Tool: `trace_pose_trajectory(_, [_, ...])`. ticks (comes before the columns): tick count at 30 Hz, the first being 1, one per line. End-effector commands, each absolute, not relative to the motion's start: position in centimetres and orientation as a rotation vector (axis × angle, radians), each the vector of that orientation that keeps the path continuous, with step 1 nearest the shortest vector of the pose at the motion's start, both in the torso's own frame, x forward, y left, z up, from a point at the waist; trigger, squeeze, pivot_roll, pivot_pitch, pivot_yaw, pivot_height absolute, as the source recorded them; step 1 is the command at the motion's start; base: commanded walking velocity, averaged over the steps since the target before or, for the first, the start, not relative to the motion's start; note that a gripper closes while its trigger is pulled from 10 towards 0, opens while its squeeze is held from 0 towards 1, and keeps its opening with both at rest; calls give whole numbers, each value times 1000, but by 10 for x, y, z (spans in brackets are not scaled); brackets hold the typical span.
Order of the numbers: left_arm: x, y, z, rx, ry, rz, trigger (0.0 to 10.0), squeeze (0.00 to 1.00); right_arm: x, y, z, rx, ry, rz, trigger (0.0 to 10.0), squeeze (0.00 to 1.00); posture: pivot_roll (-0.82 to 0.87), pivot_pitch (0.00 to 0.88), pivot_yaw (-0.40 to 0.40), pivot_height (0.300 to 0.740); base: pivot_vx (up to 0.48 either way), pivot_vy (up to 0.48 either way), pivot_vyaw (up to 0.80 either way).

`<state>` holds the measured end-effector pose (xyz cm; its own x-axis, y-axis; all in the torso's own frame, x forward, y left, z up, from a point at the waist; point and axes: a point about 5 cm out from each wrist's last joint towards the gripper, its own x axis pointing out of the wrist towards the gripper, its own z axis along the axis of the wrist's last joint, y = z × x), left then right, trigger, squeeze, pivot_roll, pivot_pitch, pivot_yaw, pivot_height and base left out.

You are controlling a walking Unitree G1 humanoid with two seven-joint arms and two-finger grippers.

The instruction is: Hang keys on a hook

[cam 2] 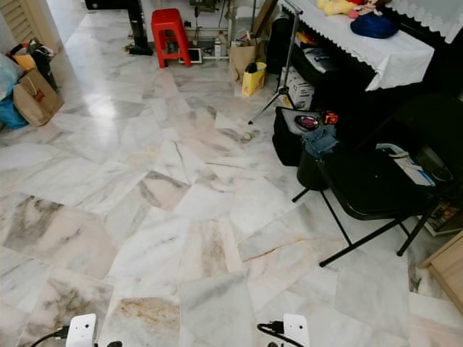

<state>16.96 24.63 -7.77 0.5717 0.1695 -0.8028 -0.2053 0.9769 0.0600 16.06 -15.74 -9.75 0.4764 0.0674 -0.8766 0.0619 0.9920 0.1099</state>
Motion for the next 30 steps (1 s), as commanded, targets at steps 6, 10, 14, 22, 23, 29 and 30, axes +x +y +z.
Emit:
trace_pose_trajectory(6, [169,246,-78,-7,950,207,10000,0,161,-159,-97,128,1076,-9,10000,0,27,25,-67,740,0,-172,-642])
trace_pose_trajectory(10, [168,247,-78,-13,957,217,10000,0,162,-159,-97,127,1076,-12,10000,0,28,24,-67,740,0,-287,-644])
trace_pose_trajectory(14, [167,248,-79,-3,957,216,10000,0,161,-159,-97,114,1069,-16,10000,0,29,9,-66,740,0,0,-642])
trace_pose_trajectory(22, [166,246,-80,-3,962,214,10000,0,165,-156,-95,6,1039,77,10000,0,37,0,-71,740,0,-233,-648])
trace_pose_trajectory(23, [166,246,-80,0,963,211,10000,0,166,-158,-94,-18,1028,76,10000,0,34,0,-72,740,0,0,-669])
trace_pose_trajectory(29, [166,247,-80,5,964,211,10000,0,163,-181,-94,100,1014,-106,10000,0,36,0,-67,740,0,0,-663])
trace_pose_trajectory(30, [166,247,-79,6,964,211,10000,0,162,-183,-94,106,1012,-113,10000,0,36,0,-67,740,0,0,-656])
